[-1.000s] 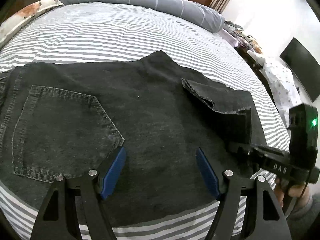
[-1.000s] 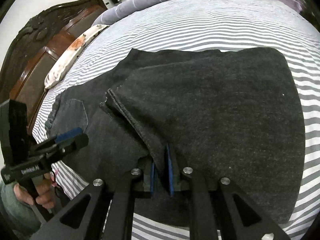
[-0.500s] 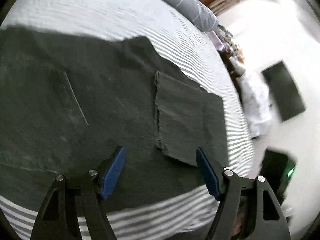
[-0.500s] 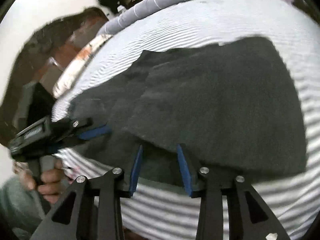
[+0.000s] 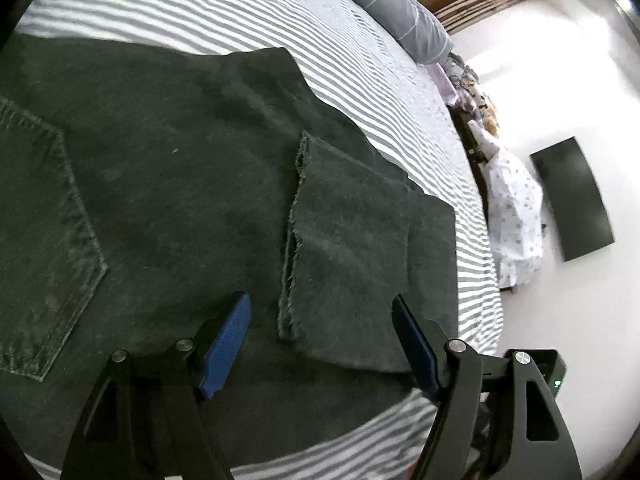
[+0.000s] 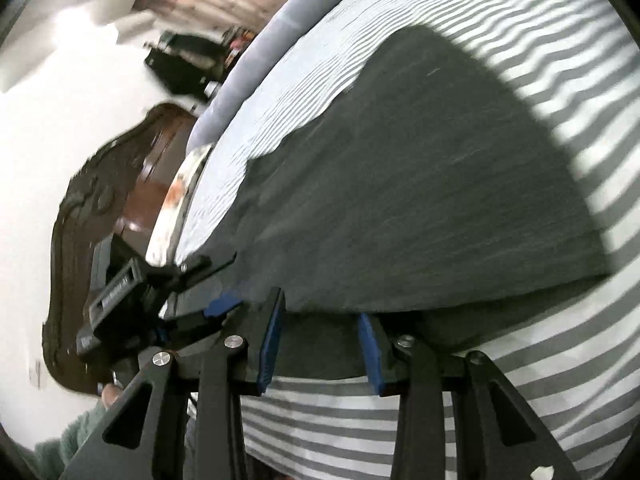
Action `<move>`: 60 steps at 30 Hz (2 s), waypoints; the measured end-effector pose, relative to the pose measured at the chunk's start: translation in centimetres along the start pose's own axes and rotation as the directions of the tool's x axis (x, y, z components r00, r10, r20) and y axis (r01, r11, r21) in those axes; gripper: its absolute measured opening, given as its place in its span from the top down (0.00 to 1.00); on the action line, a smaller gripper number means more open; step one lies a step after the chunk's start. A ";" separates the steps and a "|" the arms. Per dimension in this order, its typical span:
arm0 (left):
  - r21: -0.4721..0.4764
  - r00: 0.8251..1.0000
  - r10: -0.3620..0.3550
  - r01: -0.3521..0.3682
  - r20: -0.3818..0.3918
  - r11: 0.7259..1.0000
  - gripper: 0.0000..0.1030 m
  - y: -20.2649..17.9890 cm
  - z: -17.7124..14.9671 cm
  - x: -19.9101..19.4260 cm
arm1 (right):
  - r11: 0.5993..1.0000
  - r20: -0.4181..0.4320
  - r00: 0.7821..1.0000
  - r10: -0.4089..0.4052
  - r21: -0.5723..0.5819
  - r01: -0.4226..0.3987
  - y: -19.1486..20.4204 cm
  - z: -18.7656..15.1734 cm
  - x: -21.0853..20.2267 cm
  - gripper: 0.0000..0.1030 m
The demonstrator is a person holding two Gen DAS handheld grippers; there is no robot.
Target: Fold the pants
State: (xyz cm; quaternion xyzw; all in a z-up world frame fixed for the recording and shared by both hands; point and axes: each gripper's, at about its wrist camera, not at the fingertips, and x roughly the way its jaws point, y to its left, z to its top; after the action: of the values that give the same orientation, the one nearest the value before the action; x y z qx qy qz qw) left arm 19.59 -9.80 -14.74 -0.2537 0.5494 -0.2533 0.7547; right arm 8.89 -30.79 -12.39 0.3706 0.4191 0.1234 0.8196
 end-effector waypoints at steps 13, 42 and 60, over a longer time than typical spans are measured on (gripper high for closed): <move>0.078 0.996 0.083 -0.084 0.016 0.993 0.56 -2.6 -1.1 2.0 | 0.983 0.147 0.989 0.028 0.173 -0.054 -4.5 1.9 -3.5 0.67; 0.165 0.989 0.120 -0.132 0.084 0.977 0.96 -3.3 -2.6 0.9 | 0.986 0.144 0.985 -0.093 0.153 0.071 -4.8 1.7 -5.0 0.95; 0.411 0.922 0.344 -0.387 0.176 0.826 0.86 -4.4 -4.2 1.2 | 0.979 0.048 0.979 -0.196 0.065 0.192 -2.1 1.0 -3.9 0.90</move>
State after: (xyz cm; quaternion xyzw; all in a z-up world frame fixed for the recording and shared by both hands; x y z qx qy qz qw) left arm 15.47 -14.32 -13.80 0.0207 0.4802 -0.2087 0.8517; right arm 7.00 -34.77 -11.15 0.3557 0.4345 0.0200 0.8272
